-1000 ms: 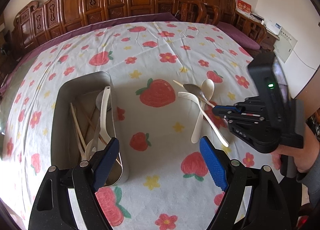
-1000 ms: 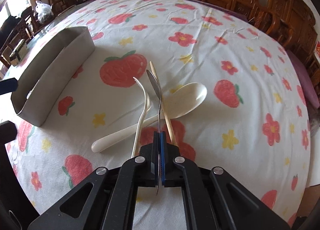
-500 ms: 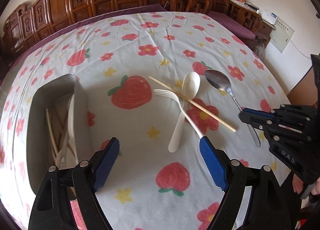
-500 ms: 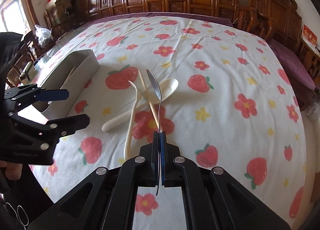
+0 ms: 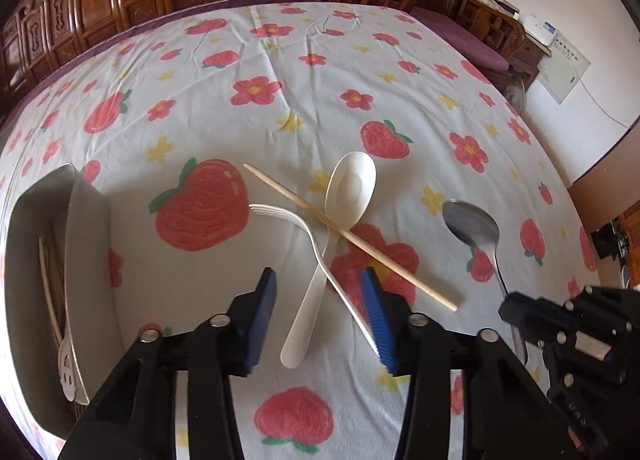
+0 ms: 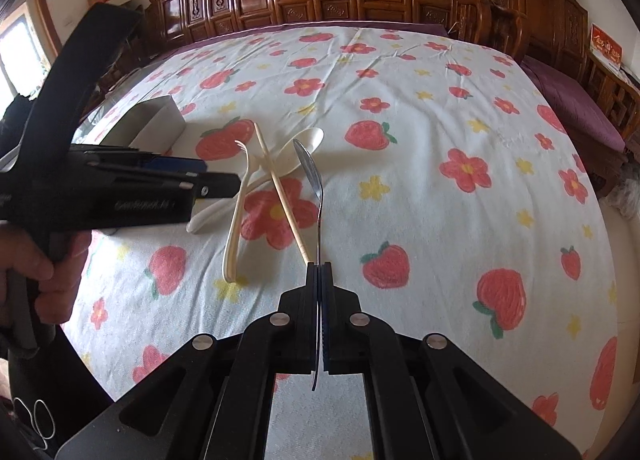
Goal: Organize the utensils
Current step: 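Grasp the white plastic fork by its handle with the left tool, then lower the white plastic fork into the tray and open the left tool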
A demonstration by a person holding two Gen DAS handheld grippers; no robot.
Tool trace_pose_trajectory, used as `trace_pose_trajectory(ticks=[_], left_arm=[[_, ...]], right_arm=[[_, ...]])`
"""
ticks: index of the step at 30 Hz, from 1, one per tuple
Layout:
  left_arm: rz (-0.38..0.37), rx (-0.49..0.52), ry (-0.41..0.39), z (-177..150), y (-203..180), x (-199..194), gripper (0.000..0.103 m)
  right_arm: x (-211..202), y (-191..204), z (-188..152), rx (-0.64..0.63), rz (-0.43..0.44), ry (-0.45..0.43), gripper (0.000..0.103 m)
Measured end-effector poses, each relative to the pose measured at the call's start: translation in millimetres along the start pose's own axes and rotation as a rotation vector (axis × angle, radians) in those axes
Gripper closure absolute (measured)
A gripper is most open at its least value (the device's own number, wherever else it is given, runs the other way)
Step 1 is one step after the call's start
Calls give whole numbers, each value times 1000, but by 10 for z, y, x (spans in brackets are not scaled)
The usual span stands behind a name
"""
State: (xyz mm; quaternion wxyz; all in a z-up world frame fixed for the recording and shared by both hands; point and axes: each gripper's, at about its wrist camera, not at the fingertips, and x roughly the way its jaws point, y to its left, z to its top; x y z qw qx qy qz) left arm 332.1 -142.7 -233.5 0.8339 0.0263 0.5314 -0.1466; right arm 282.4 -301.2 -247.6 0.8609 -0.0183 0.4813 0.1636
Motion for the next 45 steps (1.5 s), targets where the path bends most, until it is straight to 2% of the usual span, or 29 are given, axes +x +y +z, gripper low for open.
trace_pose_trajectory(ticks=[6, 14, 22, 35, 45], left_arm=[[9, -19, 22, 68, 5, 162, 79], [-4, -62, 36, 125, 61, 281, 87], [-27, -78, 35, 124, 67, 276, 100], [4, 16, -45, 69, 43, -225, 100], [-3, 3, -97, -8, 263, -628, 100]], right_arm=[[43, -54, -74, 10, 9, 9, 101], [81, -109, -103, 23, 19, 14, 101], [74, -98, -91, 18, 24, 14, 101], [-51, 12, -15, -7, 18, -13, 101], [-175, 274, 116, -36, 19, -31, 101]])
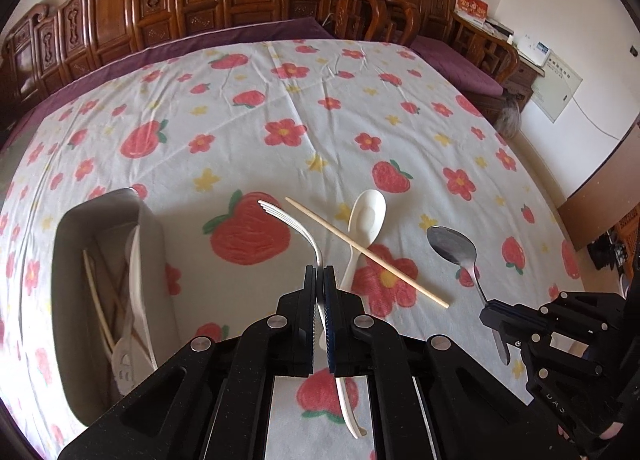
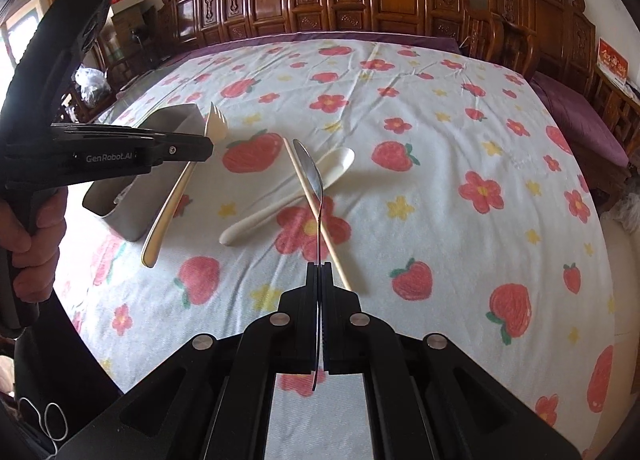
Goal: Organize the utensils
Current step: 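Lower the white plastic fork into the tray and open the left tool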
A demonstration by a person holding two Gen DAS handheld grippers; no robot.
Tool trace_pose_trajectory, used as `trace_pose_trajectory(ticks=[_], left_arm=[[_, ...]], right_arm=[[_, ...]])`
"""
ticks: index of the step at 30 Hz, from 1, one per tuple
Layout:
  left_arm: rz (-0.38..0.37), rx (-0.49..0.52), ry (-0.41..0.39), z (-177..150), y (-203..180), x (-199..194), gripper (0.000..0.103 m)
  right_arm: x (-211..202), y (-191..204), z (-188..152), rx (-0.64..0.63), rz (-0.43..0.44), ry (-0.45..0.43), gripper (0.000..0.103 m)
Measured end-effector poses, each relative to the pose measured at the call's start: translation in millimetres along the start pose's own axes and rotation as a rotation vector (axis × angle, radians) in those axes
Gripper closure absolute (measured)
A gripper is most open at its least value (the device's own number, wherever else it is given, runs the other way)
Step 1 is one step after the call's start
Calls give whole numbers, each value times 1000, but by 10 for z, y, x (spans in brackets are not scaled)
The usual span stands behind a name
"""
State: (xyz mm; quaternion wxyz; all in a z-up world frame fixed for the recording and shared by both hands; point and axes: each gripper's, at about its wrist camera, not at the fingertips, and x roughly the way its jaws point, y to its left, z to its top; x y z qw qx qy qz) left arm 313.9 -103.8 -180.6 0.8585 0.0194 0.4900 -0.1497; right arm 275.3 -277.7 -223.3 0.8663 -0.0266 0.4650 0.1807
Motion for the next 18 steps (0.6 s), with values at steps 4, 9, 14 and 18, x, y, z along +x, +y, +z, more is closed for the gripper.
trace_pose_trajectory(ticks=[4, 9, 14, 18], left_arm=[[2, -13, -28, -10, 152, -189, 100], [17, -40, -57, -17, 385, -382, 100], [38, -69, -71, -14, 644, -507, 100], [60, -70, -73, -29, 830, -574, 100]], right_arm=[[-35, 160, 80, -17, 5, -6, 101], [-53, 358, 192, -35, 18, -15, 101], [-39, 540, 301, -54, 31, -20, 101], [-42, 668, 383, -67, 41, -29, 101]])
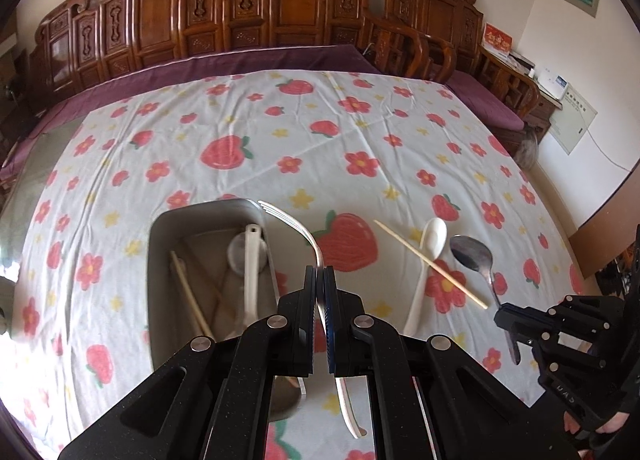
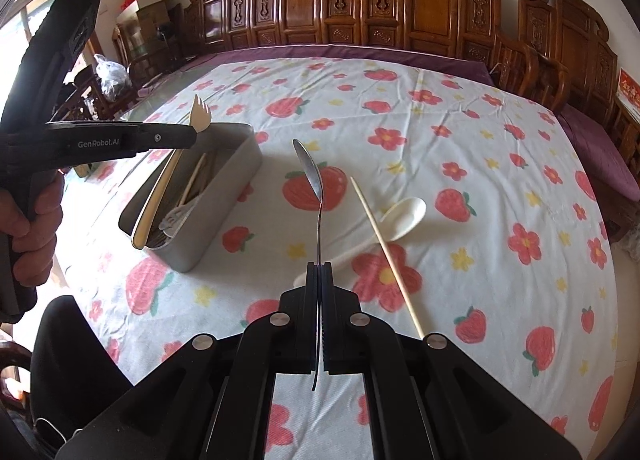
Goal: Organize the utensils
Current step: 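Lower the white plastic fork into the tray and open the left tool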
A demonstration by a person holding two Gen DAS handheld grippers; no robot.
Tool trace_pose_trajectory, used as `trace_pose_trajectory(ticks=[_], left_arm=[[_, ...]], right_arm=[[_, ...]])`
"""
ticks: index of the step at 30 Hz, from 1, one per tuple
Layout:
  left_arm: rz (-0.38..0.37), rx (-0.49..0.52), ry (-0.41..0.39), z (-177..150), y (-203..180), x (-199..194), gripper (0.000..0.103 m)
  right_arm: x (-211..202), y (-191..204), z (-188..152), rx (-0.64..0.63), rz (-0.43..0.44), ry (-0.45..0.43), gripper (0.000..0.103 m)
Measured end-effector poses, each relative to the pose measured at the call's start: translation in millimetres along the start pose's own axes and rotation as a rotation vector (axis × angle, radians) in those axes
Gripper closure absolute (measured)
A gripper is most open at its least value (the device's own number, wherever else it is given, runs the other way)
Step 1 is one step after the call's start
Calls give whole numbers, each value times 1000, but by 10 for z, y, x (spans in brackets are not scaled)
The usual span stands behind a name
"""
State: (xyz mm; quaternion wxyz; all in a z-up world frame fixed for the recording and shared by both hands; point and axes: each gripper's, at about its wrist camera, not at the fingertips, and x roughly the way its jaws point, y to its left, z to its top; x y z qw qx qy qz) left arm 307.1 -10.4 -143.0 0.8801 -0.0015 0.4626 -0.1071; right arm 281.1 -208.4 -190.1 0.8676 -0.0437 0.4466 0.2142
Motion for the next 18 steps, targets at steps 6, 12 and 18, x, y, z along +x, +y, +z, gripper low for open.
trace_pose_trajectory(ticks=[6, 12, 18], left_arm=[[37, -1, 7, -29, 276, -11, 100], [59, -33, 24, -40, 548, 75, 100], [82, -42, 33, -17, 683, 168, 100]], right_arm=[[34, 176, 109, -17, 20, -3, 101], [88, 366, 196, -49, 31, 3, 101], [119, 466, 244, -64, 34, 11, 101]])
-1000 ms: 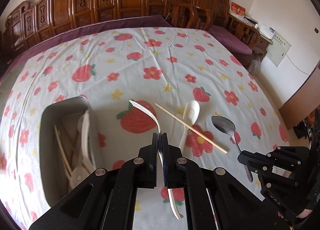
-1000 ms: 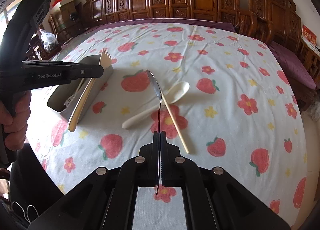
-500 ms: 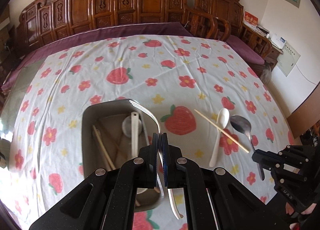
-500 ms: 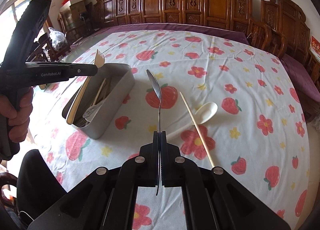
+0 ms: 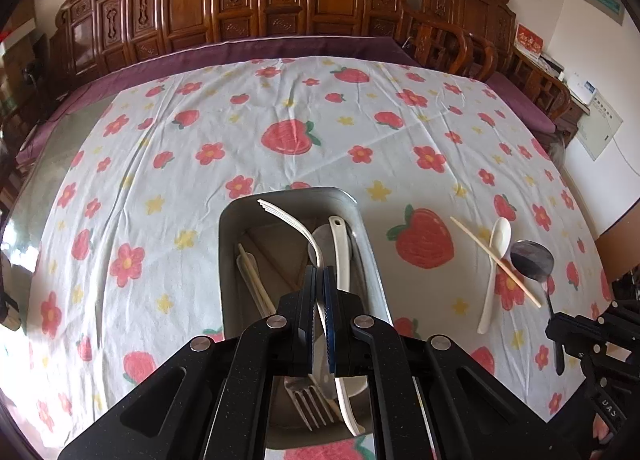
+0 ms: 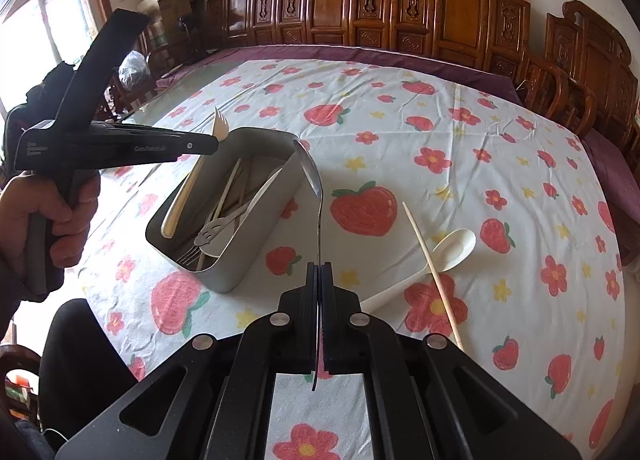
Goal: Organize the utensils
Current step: 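Lower the white plastic fork into the tray and open the left tool, then lower the metal spoon into the tray and open the right tool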
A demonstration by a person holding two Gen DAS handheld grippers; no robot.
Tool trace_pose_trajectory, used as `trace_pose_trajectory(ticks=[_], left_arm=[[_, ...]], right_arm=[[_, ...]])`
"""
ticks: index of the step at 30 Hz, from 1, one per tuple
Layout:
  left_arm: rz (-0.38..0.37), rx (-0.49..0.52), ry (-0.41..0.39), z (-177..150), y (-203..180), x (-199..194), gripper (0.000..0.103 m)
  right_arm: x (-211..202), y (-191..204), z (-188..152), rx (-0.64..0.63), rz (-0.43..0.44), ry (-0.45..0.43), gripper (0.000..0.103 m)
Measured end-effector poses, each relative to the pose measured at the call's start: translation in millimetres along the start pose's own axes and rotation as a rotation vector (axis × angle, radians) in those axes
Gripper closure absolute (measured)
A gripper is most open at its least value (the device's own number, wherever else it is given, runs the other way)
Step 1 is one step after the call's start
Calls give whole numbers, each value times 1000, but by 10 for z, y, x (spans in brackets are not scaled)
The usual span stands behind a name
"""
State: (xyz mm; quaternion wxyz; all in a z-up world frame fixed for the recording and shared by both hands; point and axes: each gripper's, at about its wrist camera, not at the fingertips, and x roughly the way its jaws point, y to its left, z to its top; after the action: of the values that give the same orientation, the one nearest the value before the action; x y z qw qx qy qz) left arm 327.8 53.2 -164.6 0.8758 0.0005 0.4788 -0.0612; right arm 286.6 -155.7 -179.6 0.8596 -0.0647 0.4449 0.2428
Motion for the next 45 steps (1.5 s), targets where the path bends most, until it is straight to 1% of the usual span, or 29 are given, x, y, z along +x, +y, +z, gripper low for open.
trace_pose_trajectory(ticks=[3, 4, 6, 11, 13, 18, 21, 23, 26, 27, 28, 31, 32, 34, 39, 45], left_arm=[[8, 0, 1, -14, 35, 20, 96], [8, -1, 1, -21, 45, 20, 90], [11, -4, -7, -49, 76, 1, 83], [16, -12, -17, -126, 162, -62, 79], [25, -10, -24, -170, 205, -102, 75], [43, -14, -40, -253, 341, -202, 70], [49, -32, -50, -312, 446, -268, 62], [58, -41, -59, -353, 514, -320, 60], [78, -43, -70, -409, 597, -381, 53], [85, -46, -71, -422, 622, -393, 47], [91, -50, -72, -434, 645, -404, 39], [101, -71, -86, -483, 747, -460, 28], [104, -77, -88, -491, 774, -471, 27], [112, -88, -96, -514, 839, -508, 17], [118, -107, -107, -550, 964, -567, 10], [119, -122, -104, -600, 1061, -569, 9]], right_arm=[[40, 26, 18, -3, 2, 7, 101], [51, 39, 22, -4, 4, 9, 101], [83, 75, 44, -9, 6, 11, 101], [176, 192, 122, -11, 27, 12, 101], [222, 246, 156, -8, 40, 13, 101], [362, 426, 263, -5, 75, 22, 101], [456, 535, 341, -3, 91, 29, 101], [508, 607, 387, -3, 103, 32, 101], [586, 699, 454, -5, 111, 38, 101], [626, 730, 480, -3, 114, 42, 101], [673, 760, 508, 1, 119, 48, 101], [806, 820, 572, 21, 128, 65, 101], [864, 833, 594, 30, 132, 74, 101], [954, 862, 625, 42, 135, 88, 101], [1164, 951, 704, 52, 127, 116, 101], [1358, 993, 785, 76, 95, 139, 101]])
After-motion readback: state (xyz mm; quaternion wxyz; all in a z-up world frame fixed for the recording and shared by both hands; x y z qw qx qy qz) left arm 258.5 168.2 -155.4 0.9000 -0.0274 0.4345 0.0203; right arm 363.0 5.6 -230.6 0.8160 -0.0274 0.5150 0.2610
